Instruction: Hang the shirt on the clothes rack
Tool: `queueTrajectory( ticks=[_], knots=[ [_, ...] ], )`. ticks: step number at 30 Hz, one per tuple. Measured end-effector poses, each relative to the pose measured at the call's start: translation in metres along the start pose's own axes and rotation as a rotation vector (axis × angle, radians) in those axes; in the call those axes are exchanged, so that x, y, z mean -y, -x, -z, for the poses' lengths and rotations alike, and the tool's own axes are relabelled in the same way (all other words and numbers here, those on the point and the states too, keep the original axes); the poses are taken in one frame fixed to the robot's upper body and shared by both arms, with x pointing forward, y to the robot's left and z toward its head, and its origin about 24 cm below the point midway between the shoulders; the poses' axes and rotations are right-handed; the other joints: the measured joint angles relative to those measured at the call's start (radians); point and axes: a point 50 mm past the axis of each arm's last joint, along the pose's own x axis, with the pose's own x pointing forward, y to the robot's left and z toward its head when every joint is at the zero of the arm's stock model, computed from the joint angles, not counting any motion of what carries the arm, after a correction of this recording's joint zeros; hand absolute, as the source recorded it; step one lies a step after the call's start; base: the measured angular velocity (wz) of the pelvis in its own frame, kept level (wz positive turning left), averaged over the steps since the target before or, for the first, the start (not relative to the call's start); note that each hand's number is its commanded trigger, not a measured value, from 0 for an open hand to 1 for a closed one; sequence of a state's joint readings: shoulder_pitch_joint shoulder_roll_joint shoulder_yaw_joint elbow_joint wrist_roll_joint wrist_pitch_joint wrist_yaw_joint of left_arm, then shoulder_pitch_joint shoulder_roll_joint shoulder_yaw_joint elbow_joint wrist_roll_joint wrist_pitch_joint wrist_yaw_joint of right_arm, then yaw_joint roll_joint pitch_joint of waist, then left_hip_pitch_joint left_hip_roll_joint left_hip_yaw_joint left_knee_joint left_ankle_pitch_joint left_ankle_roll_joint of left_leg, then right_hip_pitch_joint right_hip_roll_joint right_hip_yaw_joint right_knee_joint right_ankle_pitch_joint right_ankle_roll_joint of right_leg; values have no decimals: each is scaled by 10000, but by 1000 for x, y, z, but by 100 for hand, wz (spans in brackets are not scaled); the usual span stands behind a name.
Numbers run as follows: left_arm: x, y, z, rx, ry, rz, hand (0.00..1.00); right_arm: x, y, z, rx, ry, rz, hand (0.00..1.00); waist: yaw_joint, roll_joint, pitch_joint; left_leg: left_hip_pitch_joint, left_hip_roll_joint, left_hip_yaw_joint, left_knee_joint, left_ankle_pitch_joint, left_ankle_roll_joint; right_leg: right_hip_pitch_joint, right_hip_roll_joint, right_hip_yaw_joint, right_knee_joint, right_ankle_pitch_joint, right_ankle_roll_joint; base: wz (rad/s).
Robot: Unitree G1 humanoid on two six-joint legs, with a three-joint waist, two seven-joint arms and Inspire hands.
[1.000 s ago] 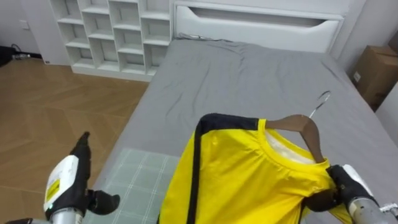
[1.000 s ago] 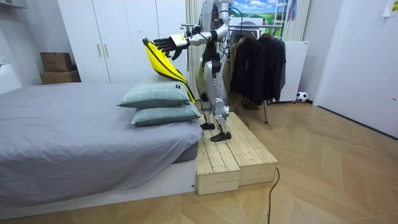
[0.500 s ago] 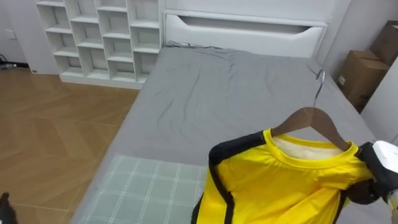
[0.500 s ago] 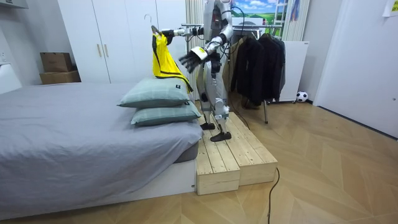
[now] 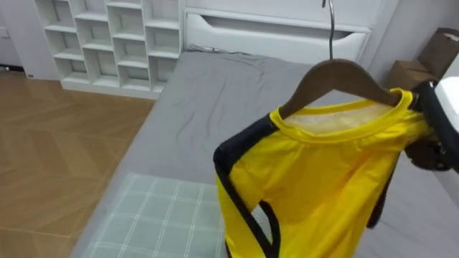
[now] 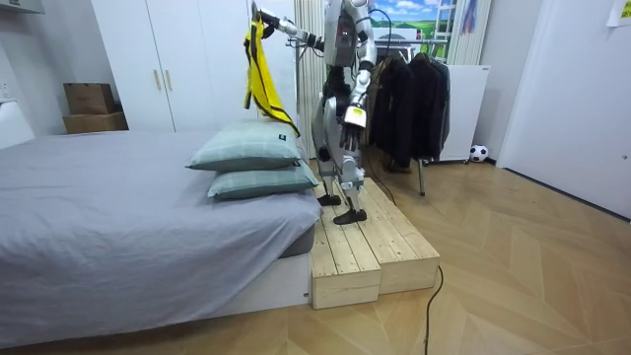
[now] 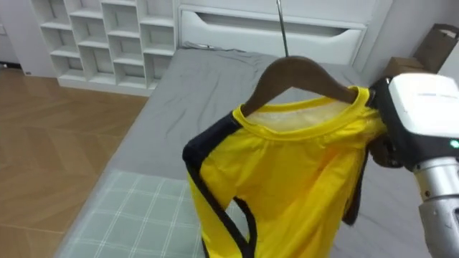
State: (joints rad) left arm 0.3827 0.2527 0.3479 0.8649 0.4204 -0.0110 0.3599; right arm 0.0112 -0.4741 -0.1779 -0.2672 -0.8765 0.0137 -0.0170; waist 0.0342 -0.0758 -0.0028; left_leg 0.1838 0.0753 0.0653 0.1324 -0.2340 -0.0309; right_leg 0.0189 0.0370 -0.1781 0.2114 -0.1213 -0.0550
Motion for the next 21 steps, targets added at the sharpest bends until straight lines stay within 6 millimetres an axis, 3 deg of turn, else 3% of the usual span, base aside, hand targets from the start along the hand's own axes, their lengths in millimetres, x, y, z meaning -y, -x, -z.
queueTrajectory(
  ticks=[2, 11, 21],
  knots=[
    [10, 4, 13, -572, -34, 510, 0, 2, 0, -3, 148, -357, -114, 100, 16, -10, -4, -1, -5, 6, -5, -9, 15, 4, -5, 0, -12, 2, 4, 0],
    [35, 18, 35, -1625, -561, 2123, 0, 1, 7, -5, 175, -896, -235, 100, 47, -5, 5, 15, -3, 24, 20, -8, 18, 40, 2, -10, -80, -15, 35, 0],
    [57, 31, 48, -2847, 31, 3582, 0, 10, 17, -19, 557, -1184, 119, 100, 109, -31, 22, -71, 6, 35, -46, -85, 54, -49, 1, -9, -73, -62, 70, 0]
  ],
)
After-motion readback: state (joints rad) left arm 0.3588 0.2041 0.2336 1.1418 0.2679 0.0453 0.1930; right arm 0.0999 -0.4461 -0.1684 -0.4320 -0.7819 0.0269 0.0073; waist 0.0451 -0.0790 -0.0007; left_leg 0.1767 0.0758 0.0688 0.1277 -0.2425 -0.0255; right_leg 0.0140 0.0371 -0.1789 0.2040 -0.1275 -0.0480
